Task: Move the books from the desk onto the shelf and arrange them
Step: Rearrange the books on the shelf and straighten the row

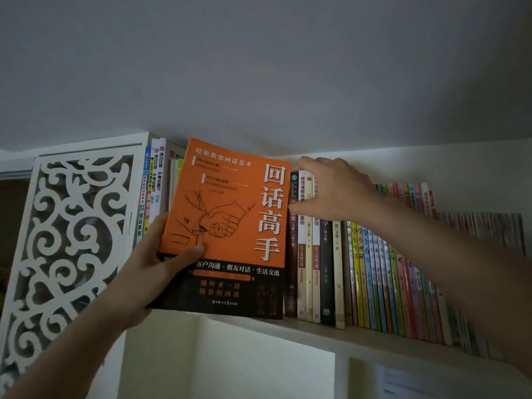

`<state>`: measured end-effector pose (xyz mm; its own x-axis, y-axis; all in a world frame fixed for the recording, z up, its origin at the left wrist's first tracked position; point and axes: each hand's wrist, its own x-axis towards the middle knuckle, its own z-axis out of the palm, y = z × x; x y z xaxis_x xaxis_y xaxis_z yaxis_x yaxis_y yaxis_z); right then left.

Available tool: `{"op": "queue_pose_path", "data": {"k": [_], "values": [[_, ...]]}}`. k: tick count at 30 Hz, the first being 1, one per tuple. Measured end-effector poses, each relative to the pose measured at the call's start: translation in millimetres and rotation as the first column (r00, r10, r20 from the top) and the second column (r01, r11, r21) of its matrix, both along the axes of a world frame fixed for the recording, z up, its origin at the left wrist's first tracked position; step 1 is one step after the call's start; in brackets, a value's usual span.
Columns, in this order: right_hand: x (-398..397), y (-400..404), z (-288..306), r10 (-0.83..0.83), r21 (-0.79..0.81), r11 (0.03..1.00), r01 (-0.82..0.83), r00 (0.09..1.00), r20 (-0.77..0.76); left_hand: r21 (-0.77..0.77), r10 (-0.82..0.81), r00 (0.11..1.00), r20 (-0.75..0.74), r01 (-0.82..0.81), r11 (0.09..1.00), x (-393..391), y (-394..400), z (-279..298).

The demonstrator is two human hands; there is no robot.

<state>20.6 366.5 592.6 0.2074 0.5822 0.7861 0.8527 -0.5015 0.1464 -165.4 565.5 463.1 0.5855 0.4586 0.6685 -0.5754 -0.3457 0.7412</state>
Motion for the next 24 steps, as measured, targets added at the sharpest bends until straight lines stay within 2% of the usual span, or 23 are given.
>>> {"op": "queue_pose_path", "data": {"k": [2, 4, 7, 9, 11, 18, 24], "values": [[1, 0, -2, -0.013, 0.021, 1.000, 0.012, 1.000, 0.022, 0.089, 0.095, 0.995, 0.018, -0.096, 0.991, -3, -2, 5], [1, 0, -4, -0.024, 0.034, 0.999, 0.023, 0.999, 0.031, 0.234, 0.235, 0.971, 0.044, -0.239, 0.942, -9, -5, 11], [0, -1, -5, -0.037, 0.032, 0.999, 0.036, 0.999, 0.029, 0.435, 0.414, 0.902, 0.123, -0.424, 0.795, -20, -14, 21], [-2, -1, -6, -0.058, 0.029, 0.998, 0.057, 0.998, 0.035, 0.517, 0.456, 0.874, 0.169, -0.472, 0.714, -22, -23, 26], [-3, 0, -7, -0.084, 0.045, 0.996, 0.082, 0.995, 0.052, 0.532, 0.446, 0.877, 0.178, -0.467, 0.707, -21, -29, 28], [1, 1, -10, -0.079, 0.050, 0.996, 0.076, 0.995, 0.063, 0.409, 0.422, 0.892, 0.165, -0.451, 0.794, 8, -49, 22], [-3, -6, -2, -0.055, -0.047, 0.997, 0.055, 0.998, 0.006, 0.412, 0.476, 0.858, 0.192, -0.511, 0.755, 31, -62, 24]]}}
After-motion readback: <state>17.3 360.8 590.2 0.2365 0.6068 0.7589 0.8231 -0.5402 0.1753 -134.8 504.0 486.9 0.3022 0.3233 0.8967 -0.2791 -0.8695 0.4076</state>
